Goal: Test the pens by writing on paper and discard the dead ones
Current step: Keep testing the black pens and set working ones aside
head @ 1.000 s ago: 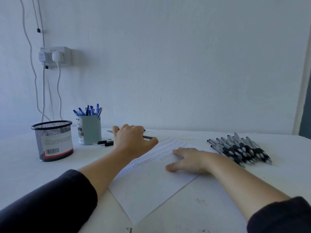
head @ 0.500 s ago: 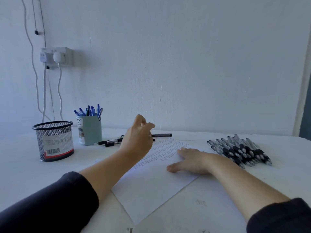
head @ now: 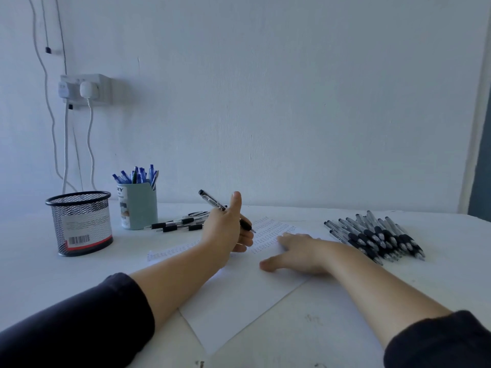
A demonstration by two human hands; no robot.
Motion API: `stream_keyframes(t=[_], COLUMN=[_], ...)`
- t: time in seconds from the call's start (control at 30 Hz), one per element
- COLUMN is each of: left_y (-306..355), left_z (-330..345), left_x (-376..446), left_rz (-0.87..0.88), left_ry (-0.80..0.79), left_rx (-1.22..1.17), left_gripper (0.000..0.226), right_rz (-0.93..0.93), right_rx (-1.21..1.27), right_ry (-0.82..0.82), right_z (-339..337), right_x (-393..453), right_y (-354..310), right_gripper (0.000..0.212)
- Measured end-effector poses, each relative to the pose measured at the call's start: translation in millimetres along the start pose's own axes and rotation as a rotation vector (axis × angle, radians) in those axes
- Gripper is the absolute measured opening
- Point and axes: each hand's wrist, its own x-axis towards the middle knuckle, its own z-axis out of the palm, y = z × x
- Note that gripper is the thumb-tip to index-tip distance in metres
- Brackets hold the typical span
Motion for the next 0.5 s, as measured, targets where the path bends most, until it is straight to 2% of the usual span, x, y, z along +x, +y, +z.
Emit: stream_keyframes(t=[0.07, 0.13, 0.2, 0.33, 0.5], left_y=[-3.1, -5.1, -5.2, -5.0, -6.5], left_z=[0.9, 2.2, 2.8, 2.2, 4.3], left_x=[-0.1, -0.8, -1.6, -2.3, -0.1], left_rz=[-0.019, -0.022, -0.004, 0.034, 0.052], left_ry=[0.021, 0.028, 0.038, 0.064, 0.068], left_rx=[0.044, 0.151, 0.240, 0.373, 0.454], left_gripper=[0.030, 0.015, 0.016, 0.017, 0.016], right_rz=[0.004, 0.001, -0.003, -0.005, -0.015], right_rx=[0.000, -0.001, -0.005, -0.004, -0.005], right_ry=[-0.002, 0.002, -0.001, -0.004, -0.007], right_z=[0.1, -0.4, -0.1, 1.0, 1.0], right_x=[-0.5, -0.8, -0.4, 0.8, 2.3], right_y=[0.1, 0.2, 0.5, 1.1, 2.4], right_gripper=[0.087, 0.081, 0.077, 0.090, 0.092])
